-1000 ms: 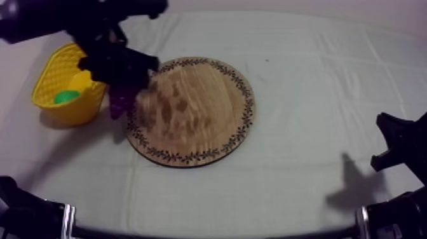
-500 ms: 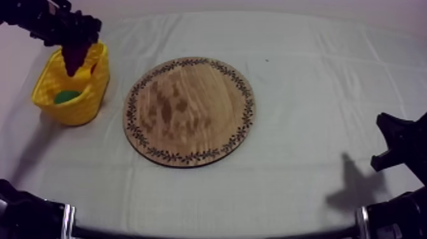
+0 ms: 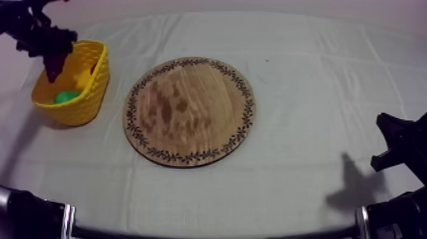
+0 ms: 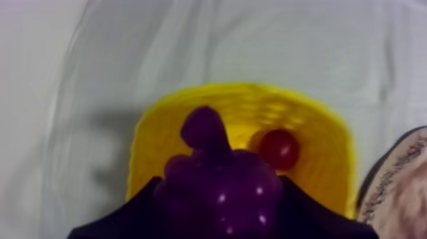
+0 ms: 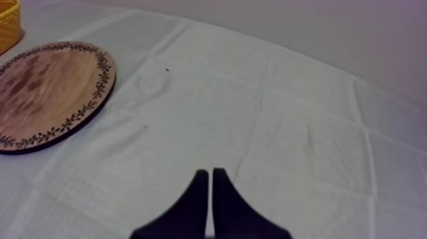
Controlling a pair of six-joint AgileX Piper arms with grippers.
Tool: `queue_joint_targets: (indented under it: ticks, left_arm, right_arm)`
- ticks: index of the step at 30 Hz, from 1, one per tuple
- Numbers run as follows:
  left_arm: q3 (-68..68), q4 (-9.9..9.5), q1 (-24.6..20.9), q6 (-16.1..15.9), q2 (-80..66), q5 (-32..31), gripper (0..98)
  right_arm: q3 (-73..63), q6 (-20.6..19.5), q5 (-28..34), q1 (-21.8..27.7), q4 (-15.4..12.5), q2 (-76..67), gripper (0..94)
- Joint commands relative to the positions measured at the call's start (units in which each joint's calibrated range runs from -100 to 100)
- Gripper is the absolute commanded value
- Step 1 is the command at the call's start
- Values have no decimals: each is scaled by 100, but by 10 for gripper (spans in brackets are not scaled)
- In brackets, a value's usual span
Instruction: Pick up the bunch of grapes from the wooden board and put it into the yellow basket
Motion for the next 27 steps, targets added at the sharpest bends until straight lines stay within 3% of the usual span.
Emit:
queue_joint_targets:
  ticks: [1, 11, 13, 17, 20, 24, 27]
  left_arm:
    - [289, 34, -105, -11, 58, -160, 381]
    - [655, 212, -151, -112, 115, -318, 393]
    - [641, 216, -145, -85, 100, -321, 480]
    - [701, 31, -133, 238, 26, -564, 818]
    - [699, -66, -115, 402, -69, -722, 911]
    - [691, -86, -98, 523, -297, -788, 912]
    - [704, -87, -92, 608, -596, -801, 815]
  right_arm:
    - [-3, 0, -4, 2, 1, -1, 4]
    - [-3, -1, -4, 2, 1, -1, 4]
    - [-3, -1, -4, 2, 1, -1, 4]
    - [-3, -1, -4, 2, 1, -1, 4]
    - [-3, -1, -4, 2, 1, -1, 4]
    - [-3, 1, -4, 2, 1, -1, 4]
    - [-3, 1, -4, 2, 1, -1, 4]
